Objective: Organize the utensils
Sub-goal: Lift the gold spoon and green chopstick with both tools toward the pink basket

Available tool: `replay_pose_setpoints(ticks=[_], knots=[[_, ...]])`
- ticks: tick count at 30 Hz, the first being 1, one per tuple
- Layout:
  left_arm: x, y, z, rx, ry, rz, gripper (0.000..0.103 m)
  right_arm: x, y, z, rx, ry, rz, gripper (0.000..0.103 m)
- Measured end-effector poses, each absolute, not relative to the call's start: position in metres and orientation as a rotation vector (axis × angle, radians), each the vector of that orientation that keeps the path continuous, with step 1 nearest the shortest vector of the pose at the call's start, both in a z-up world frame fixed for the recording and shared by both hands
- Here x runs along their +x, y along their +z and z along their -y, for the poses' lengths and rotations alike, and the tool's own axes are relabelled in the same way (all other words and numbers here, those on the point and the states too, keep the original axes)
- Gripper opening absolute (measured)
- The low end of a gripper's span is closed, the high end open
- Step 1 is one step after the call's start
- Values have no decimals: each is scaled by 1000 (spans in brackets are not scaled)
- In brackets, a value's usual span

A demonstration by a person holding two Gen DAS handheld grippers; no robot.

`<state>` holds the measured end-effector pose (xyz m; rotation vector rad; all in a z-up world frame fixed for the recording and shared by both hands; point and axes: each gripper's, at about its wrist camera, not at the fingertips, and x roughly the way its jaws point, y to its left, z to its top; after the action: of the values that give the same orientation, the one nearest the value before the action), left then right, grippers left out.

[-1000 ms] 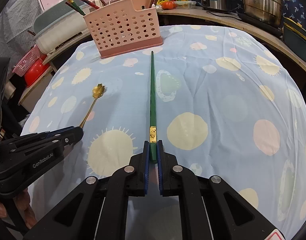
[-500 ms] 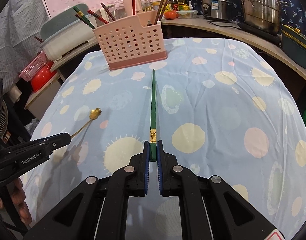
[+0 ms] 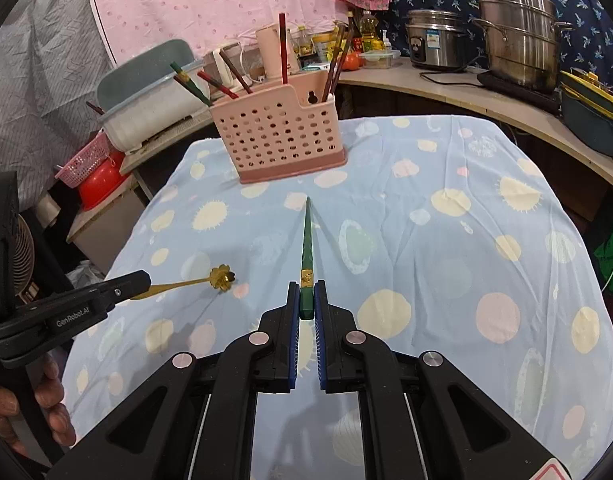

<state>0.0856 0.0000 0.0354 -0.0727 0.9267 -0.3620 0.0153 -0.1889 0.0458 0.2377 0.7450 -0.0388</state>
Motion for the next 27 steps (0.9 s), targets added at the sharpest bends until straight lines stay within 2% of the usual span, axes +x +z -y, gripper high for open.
replay_pose_setpoints(ticks=[10,27], knots=[[87,68,1,-67,-367,-912,0,15,81,198,255,-46,-685,7],[96,150,29,66,-348,-764,0,17,150,200,223,-20,-567,7]])
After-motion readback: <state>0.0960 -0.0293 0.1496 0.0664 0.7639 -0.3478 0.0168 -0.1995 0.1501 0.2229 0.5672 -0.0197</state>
